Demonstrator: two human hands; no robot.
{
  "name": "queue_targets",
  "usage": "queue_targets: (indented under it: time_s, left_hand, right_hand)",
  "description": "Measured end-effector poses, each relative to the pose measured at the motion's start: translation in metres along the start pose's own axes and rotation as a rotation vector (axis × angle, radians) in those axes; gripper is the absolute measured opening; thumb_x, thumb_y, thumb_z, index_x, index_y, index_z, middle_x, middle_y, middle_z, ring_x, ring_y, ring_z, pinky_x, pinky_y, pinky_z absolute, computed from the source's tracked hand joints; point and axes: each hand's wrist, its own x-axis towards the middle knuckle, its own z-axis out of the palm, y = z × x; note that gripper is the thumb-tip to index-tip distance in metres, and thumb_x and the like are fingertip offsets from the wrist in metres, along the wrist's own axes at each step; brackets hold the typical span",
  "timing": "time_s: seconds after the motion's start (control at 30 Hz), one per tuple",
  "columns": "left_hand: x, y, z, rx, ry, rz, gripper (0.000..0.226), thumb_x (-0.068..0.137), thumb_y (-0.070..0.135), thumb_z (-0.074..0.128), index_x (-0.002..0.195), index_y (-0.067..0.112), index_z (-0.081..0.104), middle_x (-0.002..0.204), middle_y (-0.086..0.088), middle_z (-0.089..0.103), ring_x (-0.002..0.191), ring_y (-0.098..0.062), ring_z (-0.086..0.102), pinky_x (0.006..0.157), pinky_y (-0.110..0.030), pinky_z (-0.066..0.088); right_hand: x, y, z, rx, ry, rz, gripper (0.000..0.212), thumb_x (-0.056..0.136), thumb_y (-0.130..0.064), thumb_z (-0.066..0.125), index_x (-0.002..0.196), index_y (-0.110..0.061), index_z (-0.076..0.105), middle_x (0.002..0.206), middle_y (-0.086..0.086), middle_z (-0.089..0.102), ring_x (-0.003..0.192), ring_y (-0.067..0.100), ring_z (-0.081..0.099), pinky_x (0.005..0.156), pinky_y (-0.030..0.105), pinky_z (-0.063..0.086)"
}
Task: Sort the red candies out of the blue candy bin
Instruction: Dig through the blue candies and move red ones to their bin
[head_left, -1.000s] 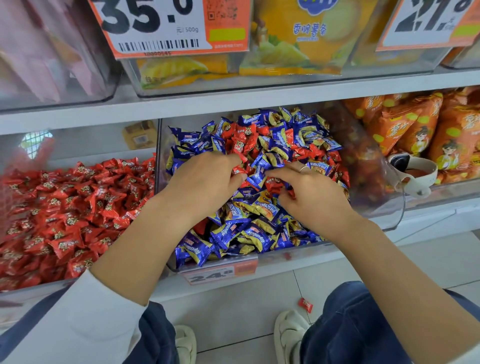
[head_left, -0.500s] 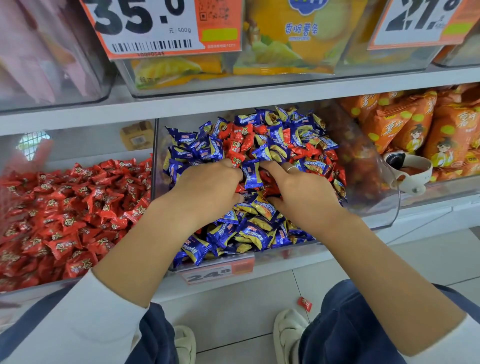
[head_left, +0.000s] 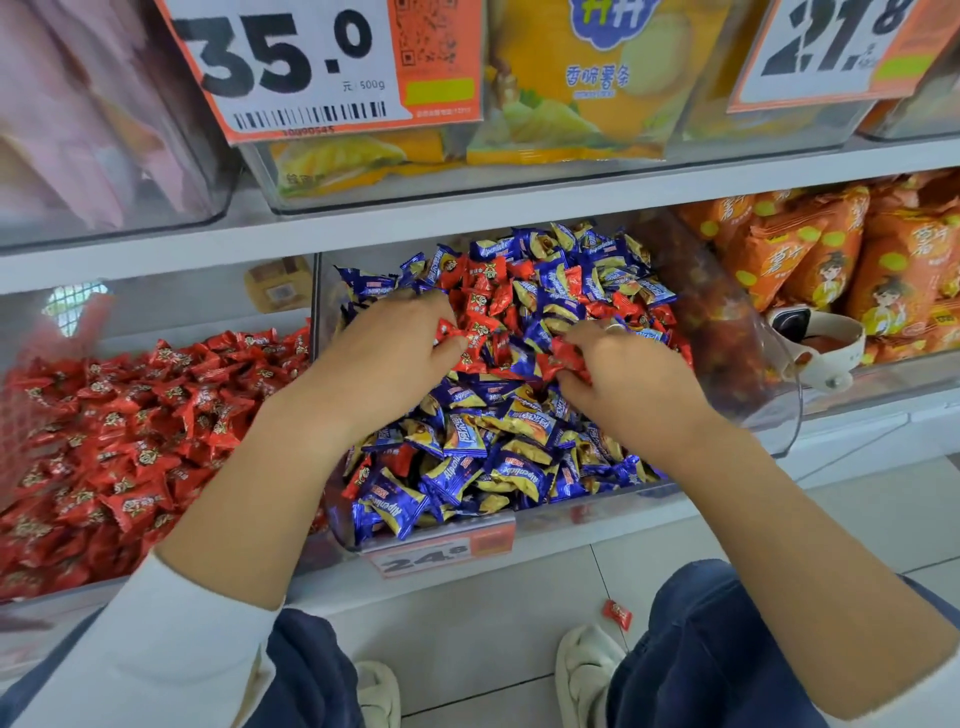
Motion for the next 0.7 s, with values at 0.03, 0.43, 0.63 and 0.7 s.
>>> queue_targets:
  time_s: [0.03,0.43,0.63,0.7]
  left_hand:
    - [0.001,0.002,0.001,-0.016,0.012,-0.002,0.031,0.094,0.039,0.050,0.114,0.015,0.055,0.101,-0.004,0.051,0.084,-0.014,0.042,0.067,-0.025,0.024]
    - [0.016,0.022,0.014,-0.011,0.169,-0.057,0.031,0.095,0.012,0.046,0.125,0.007,0.052,0.129,-0.016,0.041,0.078,-0.030,0.059,0.078,-0.040,0.049]
    - [0.025,0.027,0.028,0.094,0.013,-0.125,0.068,0.092,0.041,0.055,0.146,0.011,0.027,0.144,-0.016,0.029,0.118,-0.034,0.051,0.093,-0.041,0.045]
    - [0.026,0.026,0.034,0.149,0.009,-0.118,0.066,0.092,0.041,0.055,0.145,0.011,0.028,0.145,-0.016,0.027,0.117,-0.034,0.051,0.089,-0.041,0.047]
  right_hand:
    - [-0.001,0.004,-0.004,0.062,0.000,0.025,0.027,0.093,-0.028,0.051,0.114,-0.011,0.050,0.092,0.008,0.057,0.083,0.034,0.060,0.059,0.032,0.036]
    - [-0.002,0.031,-0.018,0.346,0.021,0.225,0.020,0.094,-0.022,0.044,0.106,-0.016,0.059,0.065,0.005,0.055,0.060,0.025,0.050,0.056,0.032,0.035]
    - [0.003,0.028,-0.018,0.351,0.055,0.334,0.052,0.092,-0.059,0.039,0.063,-0.016,0.043,0.057,0.005,0.049,0.062,0.026,0.051,0.061,0.032,0.033]
    - [0.006,0.032,-0.017,0.348,0.141,0.360,0.054,0.096,-0.050,0.039,0.057,-0.012,0.041,0.052,0.006,0.044,0.057,0.027,0.047,0.059,0.032,0.032]
